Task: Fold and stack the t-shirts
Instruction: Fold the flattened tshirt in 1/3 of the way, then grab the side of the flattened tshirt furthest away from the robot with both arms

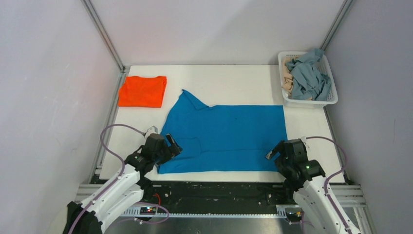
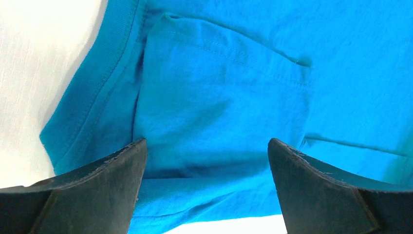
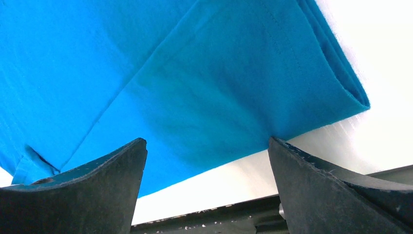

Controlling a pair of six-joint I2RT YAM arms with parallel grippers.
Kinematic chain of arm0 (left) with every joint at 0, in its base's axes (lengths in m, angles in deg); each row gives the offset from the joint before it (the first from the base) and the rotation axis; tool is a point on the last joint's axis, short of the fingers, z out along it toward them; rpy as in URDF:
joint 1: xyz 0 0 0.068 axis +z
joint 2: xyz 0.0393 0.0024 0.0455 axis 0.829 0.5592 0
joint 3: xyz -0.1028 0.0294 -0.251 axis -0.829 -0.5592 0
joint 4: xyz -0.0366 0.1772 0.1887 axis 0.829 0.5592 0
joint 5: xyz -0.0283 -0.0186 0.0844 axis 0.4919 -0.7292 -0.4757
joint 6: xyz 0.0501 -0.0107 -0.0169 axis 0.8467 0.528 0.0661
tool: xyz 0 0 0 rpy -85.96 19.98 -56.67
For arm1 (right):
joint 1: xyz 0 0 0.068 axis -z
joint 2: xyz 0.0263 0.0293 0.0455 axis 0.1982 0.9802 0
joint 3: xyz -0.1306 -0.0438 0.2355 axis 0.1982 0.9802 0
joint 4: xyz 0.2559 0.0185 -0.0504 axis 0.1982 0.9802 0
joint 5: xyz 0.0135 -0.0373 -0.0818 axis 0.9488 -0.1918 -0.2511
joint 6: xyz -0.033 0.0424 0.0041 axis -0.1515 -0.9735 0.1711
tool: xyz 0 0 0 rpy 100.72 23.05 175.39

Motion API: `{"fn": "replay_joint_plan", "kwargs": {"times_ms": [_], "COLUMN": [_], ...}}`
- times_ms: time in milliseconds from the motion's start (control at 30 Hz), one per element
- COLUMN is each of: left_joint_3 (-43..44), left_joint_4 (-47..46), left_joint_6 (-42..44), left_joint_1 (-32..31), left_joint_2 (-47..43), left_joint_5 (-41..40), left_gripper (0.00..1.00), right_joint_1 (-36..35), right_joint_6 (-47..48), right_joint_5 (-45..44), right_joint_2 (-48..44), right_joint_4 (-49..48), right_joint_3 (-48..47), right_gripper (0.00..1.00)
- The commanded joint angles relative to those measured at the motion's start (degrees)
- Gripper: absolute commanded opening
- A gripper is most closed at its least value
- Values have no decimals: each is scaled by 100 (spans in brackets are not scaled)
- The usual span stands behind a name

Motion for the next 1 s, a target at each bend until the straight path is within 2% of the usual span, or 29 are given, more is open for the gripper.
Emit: {"fn": "replay_joint_plan", "kwargs": {"times_ms": [0, 200, 333, 433, 533, 700, 733, 767, 833, 967], "left_joint_3": [-163, 842, 1922, 2762, 3963, 5829, 6494, 6691, 7627, 8745], "left_joint_4": [949, 1061, 1063, 1042, 926, 761, 749, 734, 727, 725], "left_joint_6": [-199, 137, 453, 740, 1021, 1599, 1758, 1809, 1903, 1948], "left_joint_1": [-61, -61, -53, 174, 482, 964, 1012, 1100, 1216, 1367], "left_joint_2": [-236, -339, 197, 1185, 2575, 4630, 5187, 5463, 6436, 7622], "left_joint_5": [-59, -246, -734, -942, -1138, -988, -946, -815, -579, -259], "left_gripper": [100, 100, 100, 100, 100, 100, 100, 100, 100, 100], "right_joint_1": [-183, -315, -309, -281, -141, -12, -5, 7, 28, 97], "right_joint_6": [-213, 8, 386, 655, 953, 1121, 1221, 1265, 1371, 1477], "right_joint_5": [-77, -104, -378, -721, -956, -1037, -1055, -1073, -1135, -1225], "right_joint_2": [-222, -314, 92, 506, 751, 948, 982, 1027, 1107, 1224], "right_joint_4": [368, 243, -189, -815, -1527, -2452, -2515, -2576, -2557, -2464], "right_joint_3": [3, -645, -1316, -1656, -1694, -1707, -1706, -1709, -1707, -1693], "right_gripper": [99, 99, 99, 99, 99, 99, 99, 99, 99, 99]}}
